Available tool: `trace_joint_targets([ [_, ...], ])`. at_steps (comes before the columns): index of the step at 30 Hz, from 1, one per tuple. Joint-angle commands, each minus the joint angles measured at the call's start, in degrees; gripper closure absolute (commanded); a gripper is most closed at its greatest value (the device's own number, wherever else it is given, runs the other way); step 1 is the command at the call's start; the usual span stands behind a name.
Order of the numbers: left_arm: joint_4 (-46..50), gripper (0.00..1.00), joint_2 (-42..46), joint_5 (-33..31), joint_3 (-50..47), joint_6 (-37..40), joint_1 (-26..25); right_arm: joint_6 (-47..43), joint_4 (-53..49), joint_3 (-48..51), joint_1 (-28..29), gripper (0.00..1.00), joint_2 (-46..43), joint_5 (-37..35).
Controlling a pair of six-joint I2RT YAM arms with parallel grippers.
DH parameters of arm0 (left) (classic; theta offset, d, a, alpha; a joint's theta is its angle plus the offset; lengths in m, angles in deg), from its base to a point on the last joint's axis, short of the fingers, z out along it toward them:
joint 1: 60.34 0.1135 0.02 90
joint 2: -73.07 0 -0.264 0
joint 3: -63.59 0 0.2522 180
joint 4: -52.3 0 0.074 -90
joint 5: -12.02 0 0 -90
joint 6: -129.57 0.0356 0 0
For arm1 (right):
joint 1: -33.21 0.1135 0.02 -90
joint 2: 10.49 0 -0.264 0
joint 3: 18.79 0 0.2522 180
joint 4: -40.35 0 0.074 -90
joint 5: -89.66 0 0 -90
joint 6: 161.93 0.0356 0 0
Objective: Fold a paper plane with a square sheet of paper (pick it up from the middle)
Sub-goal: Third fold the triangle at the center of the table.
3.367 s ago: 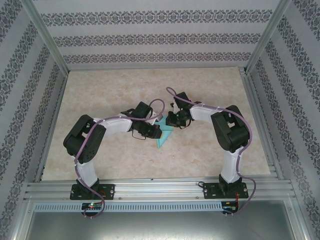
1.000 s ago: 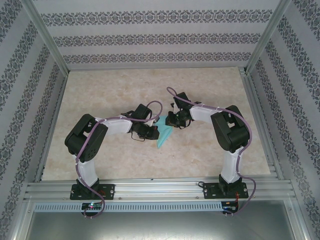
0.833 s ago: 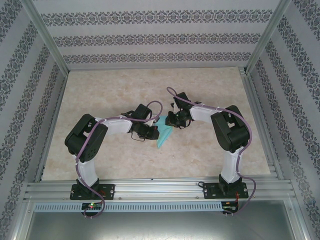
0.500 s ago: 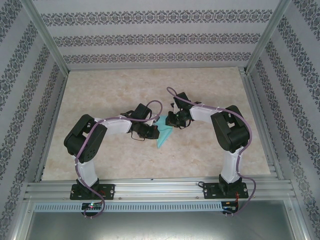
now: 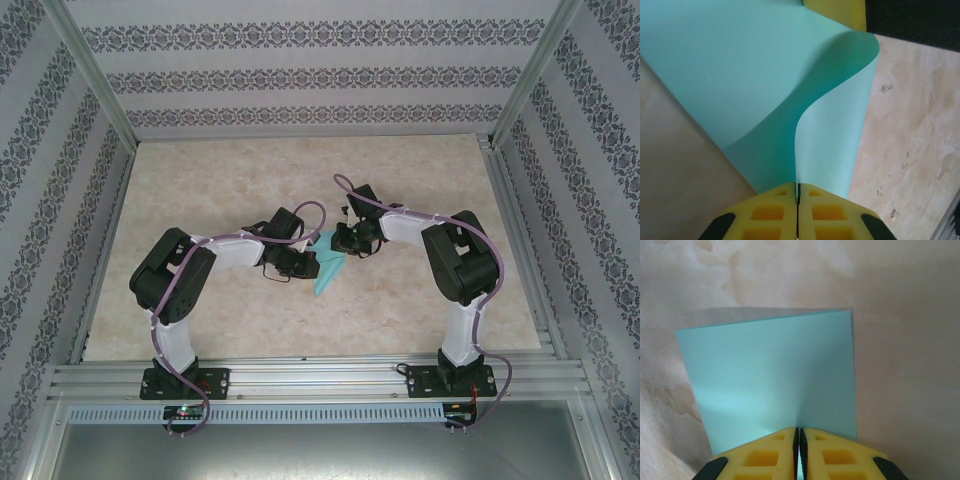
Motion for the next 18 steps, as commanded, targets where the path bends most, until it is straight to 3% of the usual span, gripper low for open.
trace_joint_targets([
  [1,-0.6,0.92,-1.7,-0.1,-0.3,1.7,0.7,0.8,-3.3,2.5,1.1,0.85,2.1,-2.4],
  [18,1.3,0.93,-2.9,-3.0,0.7,2.7,0.7,0.8,-2.9,2.2,1.2,0.85,1.8,-1.6],
])
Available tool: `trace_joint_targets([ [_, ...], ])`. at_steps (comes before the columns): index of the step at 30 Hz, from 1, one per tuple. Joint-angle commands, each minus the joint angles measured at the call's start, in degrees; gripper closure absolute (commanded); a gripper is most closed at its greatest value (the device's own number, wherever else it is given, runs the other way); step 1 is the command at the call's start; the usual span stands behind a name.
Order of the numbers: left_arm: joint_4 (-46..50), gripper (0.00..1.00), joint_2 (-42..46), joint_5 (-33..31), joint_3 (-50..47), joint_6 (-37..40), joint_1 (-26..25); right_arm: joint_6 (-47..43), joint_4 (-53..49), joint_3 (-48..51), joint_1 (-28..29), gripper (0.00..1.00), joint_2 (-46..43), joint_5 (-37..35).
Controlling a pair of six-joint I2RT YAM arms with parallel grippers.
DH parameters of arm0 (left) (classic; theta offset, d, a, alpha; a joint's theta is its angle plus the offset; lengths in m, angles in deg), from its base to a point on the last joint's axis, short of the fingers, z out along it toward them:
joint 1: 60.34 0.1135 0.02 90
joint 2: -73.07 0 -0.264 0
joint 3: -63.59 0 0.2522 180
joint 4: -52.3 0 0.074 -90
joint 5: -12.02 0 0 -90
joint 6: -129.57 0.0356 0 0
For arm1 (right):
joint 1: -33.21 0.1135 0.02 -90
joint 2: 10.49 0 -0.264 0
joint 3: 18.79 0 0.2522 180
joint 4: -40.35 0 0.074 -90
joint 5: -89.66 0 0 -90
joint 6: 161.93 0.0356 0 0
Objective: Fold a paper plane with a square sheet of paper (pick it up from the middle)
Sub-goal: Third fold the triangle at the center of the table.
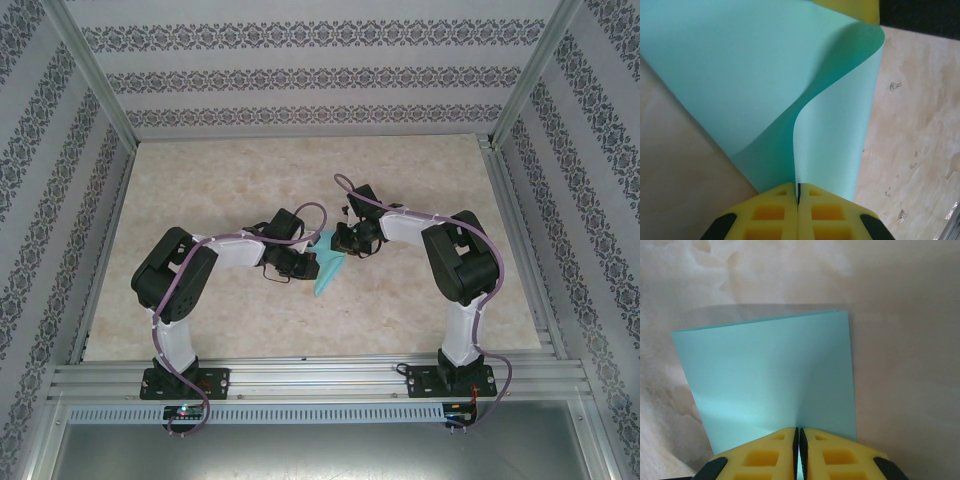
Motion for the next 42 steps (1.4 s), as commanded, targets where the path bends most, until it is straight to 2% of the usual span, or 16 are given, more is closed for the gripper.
trace_joint_targets([
  [1,1.4,0.93,-2.2,-2.7,0.4,1.8,0.6,0.3,-2.5,2.2,1.2,0.84,1.4,-1.0],
  [5,1.2,0.95,-3.0,-2.9,-0.2,2.0,0.6,0.6,-1.9,1.7,0.5,0.79,-2.2,0.3],
  [11,1.2,0.97,-3.3,-3.0,-0.2,2.2,0.8,4.3,4.9,8.3,-2.2,0.71,-15.2,2.0],
  [14,1.0,0.97,-3.6,-2.1,0.1,2.1,1.2,8.3,11.1,15.6,-2.3,0.78,-21.2,1.9],
  [16,0.8,0.97,-3.7,-1.4,0.1,1.8,1.4,12.8,18.4,21.6,-1.7,0.86,-24.0,3.7],
  [19,0.6,0.97,-4.0,-0.9,0.0,2.0,1.7,18.4,28.8,28.9,1.2,0.94,-26.3,4.8],
  [21,0.8,0.97,-4.3,-0.3,0.3,2.2,1.8,20.2,33.2,30.9,4.1,0.96,-26.0,5.2],
  [29,1.9,0.97,-5.5,0.3,1.6,2.9,1.9,24.5,39.8,32.3,12.3,0.98,-20.2,4.8],
  [35,2.3,0.97,-5.6,0.3,1.8,2.8,1.9,26.7,43.4,35.5,13.3,0.99,-18.5,4.1],
  [42,2.8,0.97,-5.9,0.3,2.0,3.1,1.9,25.9,43.0,36.6,13.7,0.99,-18.4,4.4],
])
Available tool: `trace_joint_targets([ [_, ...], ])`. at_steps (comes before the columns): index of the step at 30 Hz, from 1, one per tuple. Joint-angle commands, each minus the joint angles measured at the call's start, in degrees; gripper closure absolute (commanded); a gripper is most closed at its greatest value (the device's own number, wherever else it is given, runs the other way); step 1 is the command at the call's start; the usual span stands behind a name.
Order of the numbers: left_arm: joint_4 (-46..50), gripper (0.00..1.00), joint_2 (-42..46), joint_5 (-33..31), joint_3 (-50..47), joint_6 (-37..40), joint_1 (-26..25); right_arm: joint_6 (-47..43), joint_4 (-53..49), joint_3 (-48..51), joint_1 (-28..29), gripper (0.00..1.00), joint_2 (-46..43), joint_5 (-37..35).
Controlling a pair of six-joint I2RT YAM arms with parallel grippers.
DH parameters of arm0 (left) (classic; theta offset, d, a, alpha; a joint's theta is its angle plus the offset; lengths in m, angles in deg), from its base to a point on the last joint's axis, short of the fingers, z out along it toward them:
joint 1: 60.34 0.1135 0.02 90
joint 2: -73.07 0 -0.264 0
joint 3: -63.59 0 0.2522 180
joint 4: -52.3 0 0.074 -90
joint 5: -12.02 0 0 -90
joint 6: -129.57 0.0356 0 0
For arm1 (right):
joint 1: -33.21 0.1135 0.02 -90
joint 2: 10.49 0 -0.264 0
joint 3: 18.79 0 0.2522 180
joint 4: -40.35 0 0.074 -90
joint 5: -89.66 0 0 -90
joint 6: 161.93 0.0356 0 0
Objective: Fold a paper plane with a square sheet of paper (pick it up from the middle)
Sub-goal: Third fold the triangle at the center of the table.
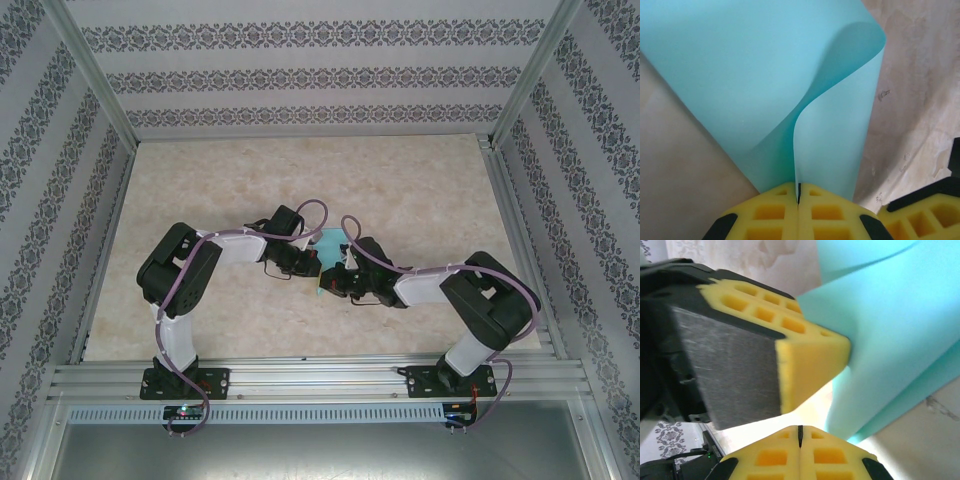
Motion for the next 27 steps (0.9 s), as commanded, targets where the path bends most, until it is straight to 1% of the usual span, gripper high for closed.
trace_joint_targets([
  [1,2.8,0.97,-3.1,-3.9,-0.5,1.5,0.8,-0.1,1.0,1.1,0.6,0.99,0.3,-0.1],
  [5,2.3,0.97,-3.6,-3.5,-0.7,1.3,0.7,0.5,3.1,0.4,0.8,0.99,1.5,1.3],
  [8,2.2,0.97,-3.7,-3.4,-0.6,1.1,0.7,-0.6,1.4,-0.2,0.7,0.98,2.3,0.7],
  [14,2.9,0.97,-3.8,-3.4,0.1,1.6,0.8,-0.5,3.3,-0.1,0.3,0.98,6.1,1.9],
  [19,3.2,0.97,-4.0,-3.6,0.0,1.6,0.8,-0.9,0.6,0.3,0.1,0.97,6.5,0.3],
  [22,3.4,0.98,-4.2,-3.7,0.1,1.7,0.7,-0.5,1.5,0.8,-0.3,0.97,3.9,1.2],
  [27,3.4,0.98,-4.0,-3.6,0.0,1.7,0.7,-3.2,-4.7,0.5,-3.7,0.97,-3.7,0.5],
])
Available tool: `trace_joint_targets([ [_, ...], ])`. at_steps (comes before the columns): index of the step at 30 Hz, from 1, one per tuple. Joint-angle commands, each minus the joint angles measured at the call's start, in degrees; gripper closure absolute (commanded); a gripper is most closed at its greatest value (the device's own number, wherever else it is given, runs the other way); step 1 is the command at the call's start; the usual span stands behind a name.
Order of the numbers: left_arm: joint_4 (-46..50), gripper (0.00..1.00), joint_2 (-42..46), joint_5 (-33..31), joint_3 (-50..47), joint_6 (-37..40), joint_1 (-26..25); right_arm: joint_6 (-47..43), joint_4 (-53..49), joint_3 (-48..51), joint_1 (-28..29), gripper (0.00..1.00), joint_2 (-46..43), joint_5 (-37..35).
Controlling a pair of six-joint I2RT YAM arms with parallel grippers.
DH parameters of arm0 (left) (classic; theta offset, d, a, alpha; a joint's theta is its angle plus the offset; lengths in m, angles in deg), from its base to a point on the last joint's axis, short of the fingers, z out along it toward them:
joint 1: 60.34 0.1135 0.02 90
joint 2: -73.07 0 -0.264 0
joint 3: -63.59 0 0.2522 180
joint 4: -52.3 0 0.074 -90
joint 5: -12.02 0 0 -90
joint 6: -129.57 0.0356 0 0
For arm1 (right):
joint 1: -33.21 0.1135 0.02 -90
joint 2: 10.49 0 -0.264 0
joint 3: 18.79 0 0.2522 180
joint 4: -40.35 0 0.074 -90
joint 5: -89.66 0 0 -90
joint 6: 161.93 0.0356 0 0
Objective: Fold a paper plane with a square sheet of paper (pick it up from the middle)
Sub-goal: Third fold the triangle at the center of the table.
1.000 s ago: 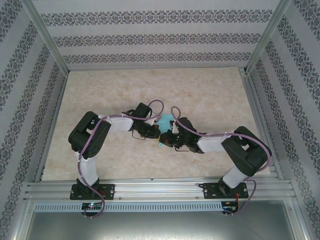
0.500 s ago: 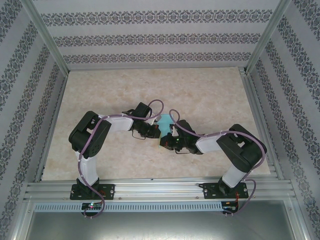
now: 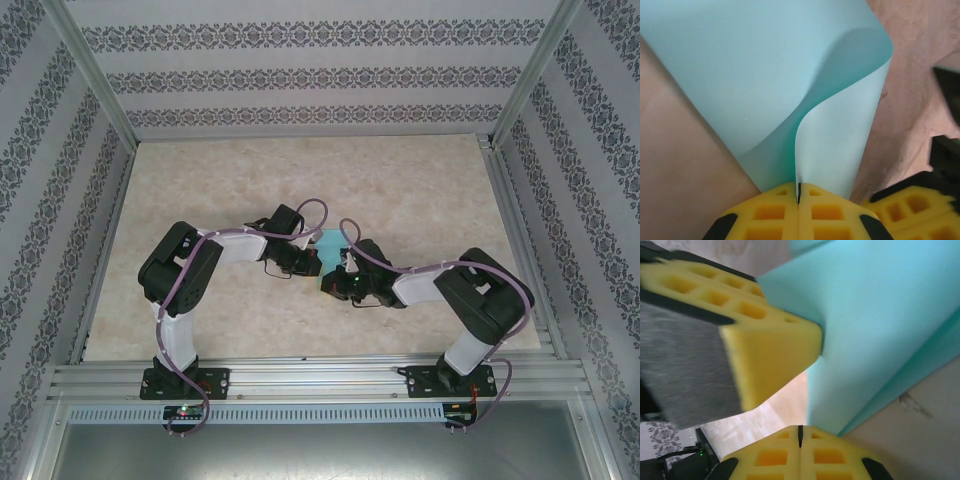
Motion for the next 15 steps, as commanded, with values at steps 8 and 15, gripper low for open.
trace_joint_targets([
  [8,3.4,0.98,-3.5,-4.3,-0.3,1.6,0.4,-3.8,-3.7,-3.1,-5.7,0.98,-1.7,2.6],
  [15,4.2,0.98,-3.3,-4.4,-0.1,1.9,0.5,-3.5,-2.2,-4.4,-5.6,0.98,1.6,3.5],
])
